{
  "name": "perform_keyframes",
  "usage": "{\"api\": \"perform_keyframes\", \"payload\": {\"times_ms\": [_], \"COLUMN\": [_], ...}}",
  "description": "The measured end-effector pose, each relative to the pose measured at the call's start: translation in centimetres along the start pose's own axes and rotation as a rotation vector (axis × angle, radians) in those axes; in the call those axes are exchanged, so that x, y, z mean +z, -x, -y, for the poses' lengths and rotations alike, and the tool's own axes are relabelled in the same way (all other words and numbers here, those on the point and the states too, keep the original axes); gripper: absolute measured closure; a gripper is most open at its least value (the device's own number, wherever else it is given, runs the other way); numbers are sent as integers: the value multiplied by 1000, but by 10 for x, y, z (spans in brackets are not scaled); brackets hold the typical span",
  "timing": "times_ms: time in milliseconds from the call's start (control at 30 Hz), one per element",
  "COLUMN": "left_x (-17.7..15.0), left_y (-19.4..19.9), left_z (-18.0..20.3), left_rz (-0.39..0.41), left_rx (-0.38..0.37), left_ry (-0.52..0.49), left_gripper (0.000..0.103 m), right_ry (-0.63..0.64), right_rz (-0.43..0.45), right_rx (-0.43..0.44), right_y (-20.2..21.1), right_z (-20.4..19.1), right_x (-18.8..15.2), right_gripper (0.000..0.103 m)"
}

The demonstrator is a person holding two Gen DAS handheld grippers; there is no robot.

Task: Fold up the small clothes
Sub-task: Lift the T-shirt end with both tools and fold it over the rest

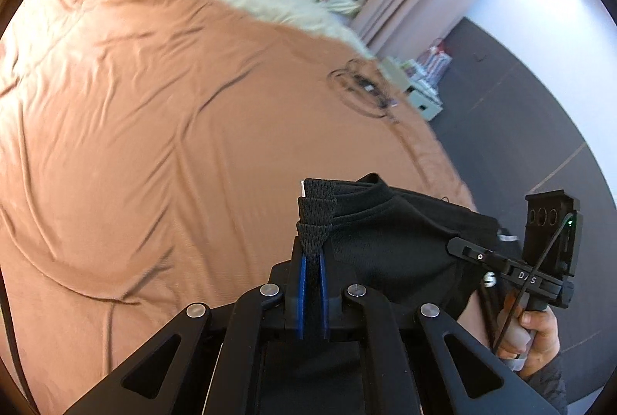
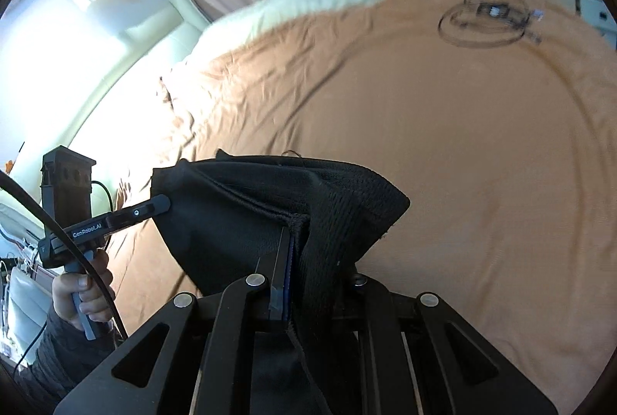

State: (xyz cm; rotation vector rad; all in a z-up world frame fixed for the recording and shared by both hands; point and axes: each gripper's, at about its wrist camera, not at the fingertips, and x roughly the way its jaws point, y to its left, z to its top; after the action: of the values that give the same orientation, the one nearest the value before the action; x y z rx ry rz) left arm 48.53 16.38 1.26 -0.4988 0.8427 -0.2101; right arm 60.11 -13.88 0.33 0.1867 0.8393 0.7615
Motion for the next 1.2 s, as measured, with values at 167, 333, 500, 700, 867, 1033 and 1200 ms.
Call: {"api": "perform_keyframes", "payload": {"times_ms": [167,333,500,700,867,1033,1200], "left_x": [1,3,0,-12,-31,-56,-82], "left_y": [25,42,45,44,38,33,27], "left_z": [58,122,197,286,355,412,466], "left_rz": [44,74,81,82,58,20,-19], "left_rx": [-39,-94,-156,-242,-319,-398,-456], "left_ry": [-73,-139,-220,-301,-361,-406,-459], "left_gripper": [97,97,97,97,97,97,97], "right_ry": [27,53,59,55,33,20,-5], "right_rz": [95,183,272,356,418,456,487], "right_rx": [-28,-75,-149,-247,-339,-421,-485], "right_y": [84,161,251,346,421,464,494], "right_z": [-3,-11,-11,-9,-10,-28,-53], "right_x": [-16,-42,-72,-115,-163,-208,-245], "right_gripper": [95,95,95,95,95,95,95]}}
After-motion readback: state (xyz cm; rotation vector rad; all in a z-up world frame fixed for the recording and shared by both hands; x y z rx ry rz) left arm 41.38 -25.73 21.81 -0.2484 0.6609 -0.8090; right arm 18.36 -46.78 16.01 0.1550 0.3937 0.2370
